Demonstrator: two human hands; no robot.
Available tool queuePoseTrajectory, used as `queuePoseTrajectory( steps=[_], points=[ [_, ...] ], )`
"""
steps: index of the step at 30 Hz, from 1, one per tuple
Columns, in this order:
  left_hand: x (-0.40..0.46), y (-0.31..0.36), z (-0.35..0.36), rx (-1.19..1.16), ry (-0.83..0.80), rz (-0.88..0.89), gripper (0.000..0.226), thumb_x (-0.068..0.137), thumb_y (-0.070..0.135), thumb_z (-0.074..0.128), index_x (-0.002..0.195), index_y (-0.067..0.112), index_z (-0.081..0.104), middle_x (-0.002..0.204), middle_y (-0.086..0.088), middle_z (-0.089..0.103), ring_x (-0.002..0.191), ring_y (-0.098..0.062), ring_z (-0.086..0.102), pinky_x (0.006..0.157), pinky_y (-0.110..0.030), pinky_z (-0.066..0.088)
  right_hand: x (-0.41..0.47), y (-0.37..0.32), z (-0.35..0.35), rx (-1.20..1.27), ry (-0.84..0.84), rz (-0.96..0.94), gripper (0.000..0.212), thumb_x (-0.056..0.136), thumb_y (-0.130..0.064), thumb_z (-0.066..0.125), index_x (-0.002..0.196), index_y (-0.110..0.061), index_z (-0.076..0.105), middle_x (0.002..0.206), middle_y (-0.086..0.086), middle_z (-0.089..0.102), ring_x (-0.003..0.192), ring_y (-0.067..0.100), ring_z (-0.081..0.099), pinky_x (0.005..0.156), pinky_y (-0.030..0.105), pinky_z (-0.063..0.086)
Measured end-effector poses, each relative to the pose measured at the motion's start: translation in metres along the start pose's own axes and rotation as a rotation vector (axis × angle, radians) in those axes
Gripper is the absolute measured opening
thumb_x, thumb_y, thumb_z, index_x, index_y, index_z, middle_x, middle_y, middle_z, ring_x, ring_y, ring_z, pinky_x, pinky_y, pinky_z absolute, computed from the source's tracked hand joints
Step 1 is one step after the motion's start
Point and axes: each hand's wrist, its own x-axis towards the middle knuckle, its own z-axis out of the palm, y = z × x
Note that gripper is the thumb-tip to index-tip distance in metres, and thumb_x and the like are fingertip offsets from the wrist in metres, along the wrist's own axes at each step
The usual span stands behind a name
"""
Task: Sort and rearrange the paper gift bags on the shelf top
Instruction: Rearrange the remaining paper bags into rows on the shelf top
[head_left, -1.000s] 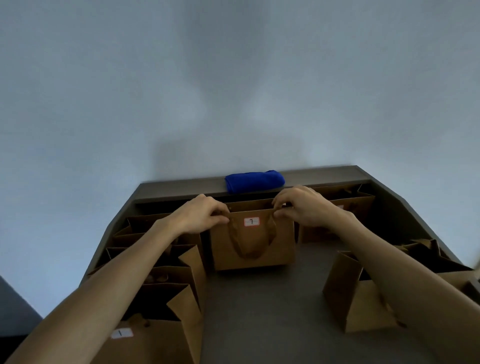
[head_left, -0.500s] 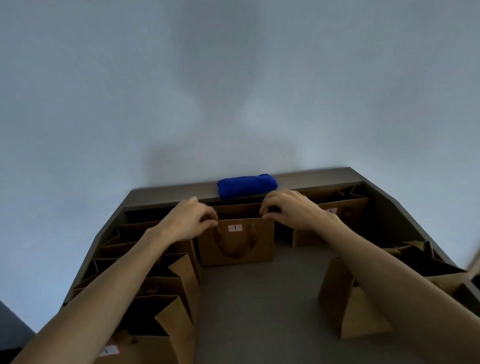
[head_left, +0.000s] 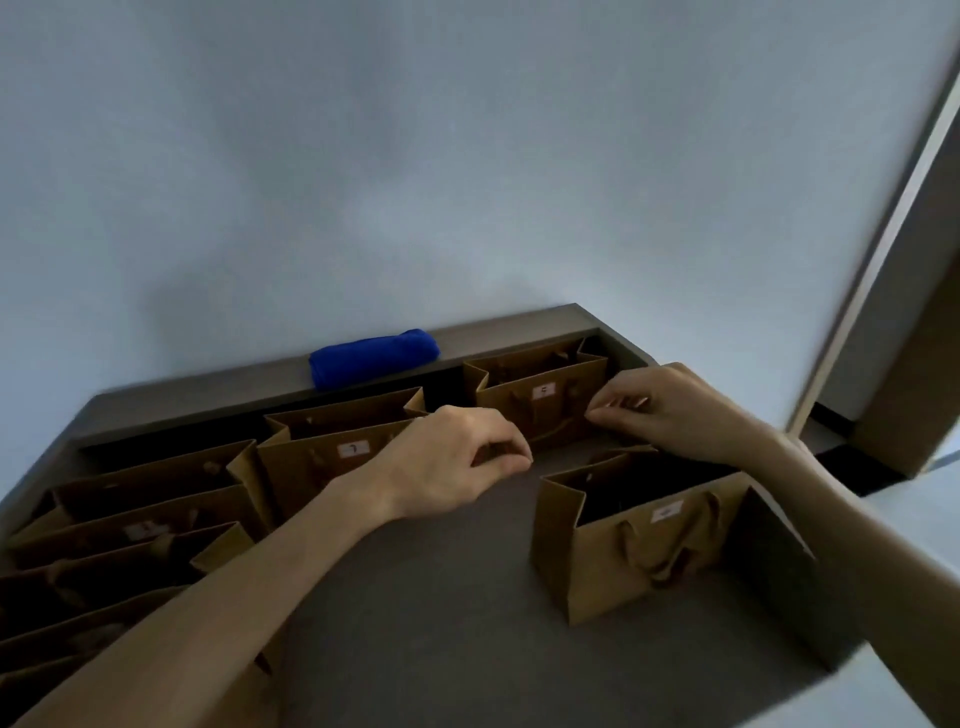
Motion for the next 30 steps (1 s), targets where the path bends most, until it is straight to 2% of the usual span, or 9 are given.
queuePoseTrajectory(
  steps=[3, 7, 11, 16, 19, 24, 28, 30],
  points=[
    [0.019, 0.011, 0.016, 0.006, 0.012, 0.054, 0.021, 0.096, 0.032, 0.056, 0.115, 0.028, 0.063, 0.115, 0.012, 0.063, 0.106, 0.001, 0.056, 0.091, -0.018, 0.048, -0.022, 0.015, -0.003, -0.003, 0.013, 0.055, 0.011, 0.092, -0.034, 0.062, 0.100, -0.034, 0.070, 0.093, -0.025, 0.063, 0.087, -0.007, 0.060, 0.080, 0.017, 0.050],
    [0.046, -0.004, 0.027, 0.058, 0.071, 0.015, 0.024, 0.095, 0.035, 0.055, 0.118, 0.029, 0.061, 0.123, 0.010, 0.061, 0.114, -0.002, 0.054, 0.098, -0.029, 0.048, -0.038, 0.025, -0.006, 0.033, 0.028, 0.077, 0.012, 0.093, -0.032, 0.061, 0.100, -0.033, 0.071, 0.093, -0.021, 0.067, 0.087, -0.005, 0.062, 0.080, 0.016, 0.051],
    [0.078, -0.031, 0.028, 0.182, 0.138, -0.104, 0.035, 0.094, 0.038, 0.057, 0.127, 0.025, 0.055, 0.131, 0.004, 0.055, 0.123, -0.014, 0.048, 0.106, -0.036, 0.040, -0.036, 0.032, -0.005, 0.050, 0.019, 0.092, 0.012, 0.094, -0.032, 0.061, 0.099, -0.033, 0.071, 0.092, -0.020, 0.068, 0.087, -0.004, 0.063, 0.081, 0.016, 0.052],
    [0.103, -0.062, 0.033, 0.287, 0.035, -0.329, 0.042, 0.093, 0.039, 0.057, 0.132, 0.024, 0.050, 0.134, 0.000, 0.055, 0.128, -0.019, 0.045, 0.106, -0.045, 0.041, -0.014, 0.037, 0.002, 0.048, 0.023, 0.108, 0.015, 0.095, -0.031, 0.059, 0.101, -0.027, 0.072, 0.092, -0.016, 0.069, 0.084, -0.002, 0.064, 0.081, 0.020, 0.054],
    [0.110, -0.066, 0.037, 0.312, 0.007, -0.337, 0.033, 0.095, 0.036, 0.056, 0.126, 0.026, 0.058, 0.126, -0.001, 0.058, 0.126, -0.018, 0.044, 0.100, -0.042, 0.045, -0.002, 0.040, 0.007, 0.049, 0.024, 0.111, 0.016, 0.096, -0.032, 0.058, 0.103, -0.028, 0.072, 0.093, -0.017, 0.069, 0.085, -0.003, 0.063, 0.080, 0.019, 0.053],
    [0.114, -0.065, 0.039, 0.252, -0.021, -0.285, 0.021, 0.098, 0.027, 0.052, 0.115, 0.024, 0.064, 0.112, 0.002, 0.066, 0.097, -0.010, 0.061, 0.083, -0.033, 0.054, 0.013, 0.041, 0.017, 0.041, 0.081, 0.122, 0.017, 0.097, -0.027, 0.057, 0.109, -0.022, 0.069, 0.103, -0.009, 0.066, 0.091, 0.000, 0.059, 0.076, 0.012, 0.047],
    [0.111, -0.063, 0.031, 0.129, 0.027, -0.259, 0.023, 0.098, 0.024, 0.054, 0.116, 0.020, 0.067, 0.113, 0.000, 0.070, 0.099, -0.011, 0.064, 0.088, -0.035, 0.055, 0.023, 0.049, 0.020, 0.044, 0.148, 0.134, 0.020, 0.095, -0.030, 0.059, 0.114, -0.027, 0.064, 0.115, -0.007, 0.055, 0.101, 0.007, 0.054, 0.081, 0.016, 0.046],
    [0.108, -0.059, 0.023, 0.094, 0.056, -0.226, 0.024, 0.097, 0.022, 0.056, 0.118, 0.017, 0.067, 0.115, -0.002, 0.070, 0.103, -0.013, 0.064, 0.090, -0.027, 0.051, 0.027, 0.051, 0.018, 0.072, 0.203, 0.164, 0.025, 0.094, -0.031, 0.059, 0.118, -0.028, 0.061, 0.118, -0.007, 0.050, 0.104, 0.008, 0.051, 0.081, 0.016, 0.043]
  ],
)
